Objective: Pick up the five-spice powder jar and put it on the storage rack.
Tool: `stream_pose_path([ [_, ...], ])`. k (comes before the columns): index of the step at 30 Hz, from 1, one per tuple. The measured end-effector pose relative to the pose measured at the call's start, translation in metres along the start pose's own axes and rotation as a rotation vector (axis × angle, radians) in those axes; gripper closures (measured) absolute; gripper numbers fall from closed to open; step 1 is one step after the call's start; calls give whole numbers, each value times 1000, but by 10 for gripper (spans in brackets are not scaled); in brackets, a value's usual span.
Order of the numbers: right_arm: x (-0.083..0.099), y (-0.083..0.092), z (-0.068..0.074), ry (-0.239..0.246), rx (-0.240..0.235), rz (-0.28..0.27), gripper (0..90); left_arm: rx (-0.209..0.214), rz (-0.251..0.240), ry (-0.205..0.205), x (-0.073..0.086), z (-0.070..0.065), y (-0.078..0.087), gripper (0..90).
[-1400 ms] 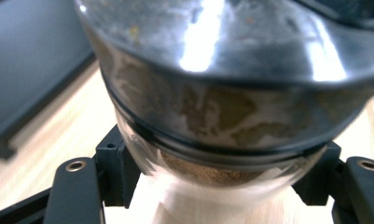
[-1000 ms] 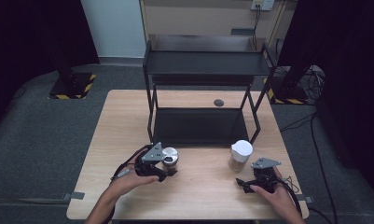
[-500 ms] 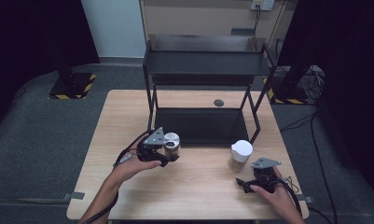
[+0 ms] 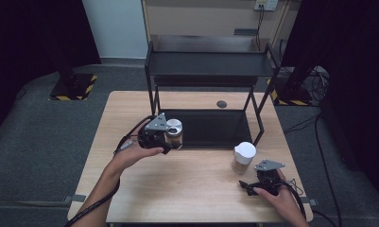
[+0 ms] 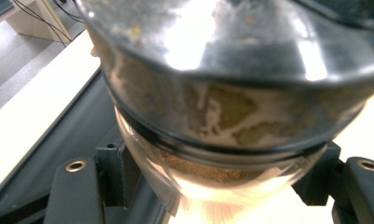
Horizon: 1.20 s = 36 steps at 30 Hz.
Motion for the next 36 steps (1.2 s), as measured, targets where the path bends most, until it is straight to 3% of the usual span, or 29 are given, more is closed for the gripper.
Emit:
stream_pose_path([
  [22,0,0,0,0,-1,1,10,-23,-20,-50,-71,20,26,296],
  [36,0,0,0,1,-1,0,10,-40,-16,-36,-100,25,36,296],
])
Point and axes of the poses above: each handheld gripper's, and its own axes: y roughly backward along the jaws, x roughly out of its underside, z roughly to its left, the point moved 3 cm from there along -y, roughly forward along the jaws, and after that the axes turned 5 degrees about -z, right-handed, at the moved point
